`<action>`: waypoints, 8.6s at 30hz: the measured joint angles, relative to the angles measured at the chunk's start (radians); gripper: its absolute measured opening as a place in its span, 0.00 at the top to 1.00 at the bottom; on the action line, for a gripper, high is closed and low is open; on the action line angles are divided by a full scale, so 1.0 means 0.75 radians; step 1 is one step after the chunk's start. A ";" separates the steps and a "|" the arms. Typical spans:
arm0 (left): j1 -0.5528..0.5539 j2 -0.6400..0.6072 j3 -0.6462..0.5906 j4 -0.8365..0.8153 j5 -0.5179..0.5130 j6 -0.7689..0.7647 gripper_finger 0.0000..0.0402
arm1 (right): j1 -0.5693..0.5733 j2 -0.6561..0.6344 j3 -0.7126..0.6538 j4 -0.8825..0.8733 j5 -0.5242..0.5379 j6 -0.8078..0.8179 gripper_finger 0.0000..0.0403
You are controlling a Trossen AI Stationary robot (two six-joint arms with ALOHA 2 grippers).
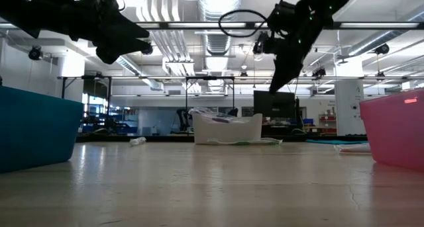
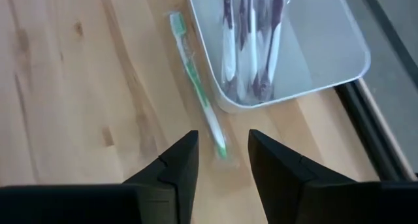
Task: Pick & Place Toothbrushes
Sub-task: Put the green toothbrush into the pink bin, then put the orange toothbrush into the blue bin
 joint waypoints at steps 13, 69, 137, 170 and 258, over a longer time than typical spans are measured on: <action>0.000 0.000 0.000 0.003 -0.032 0.018 0.50 | 0.000 0.070 -0.252 0.348 0.008 -0.020 0.48; 0.000 0.027 -0.003 0.023 -0.053 0.017 0.50 | 0.025 0.351 -0.304 0.374 -0.183 -0.027 0.96; -0.001 0.027 -0.003 0.033 -0.089 0.009 0.50 | 2.079 -0.617 -0.336 -0.533 0.299 1.878 0.97; 0.000 0.027 -0.003 0.036 -0.122 0.026 0.50 | 2.220 -0.093 -0.435 -0.394 0.254 1.950 0.75; 0.000 0.027 -0.003 0.030 -0.119 -0.016 0.50 | 0.765 0.302 -0.318 -0.218 0.041 0.556 0.68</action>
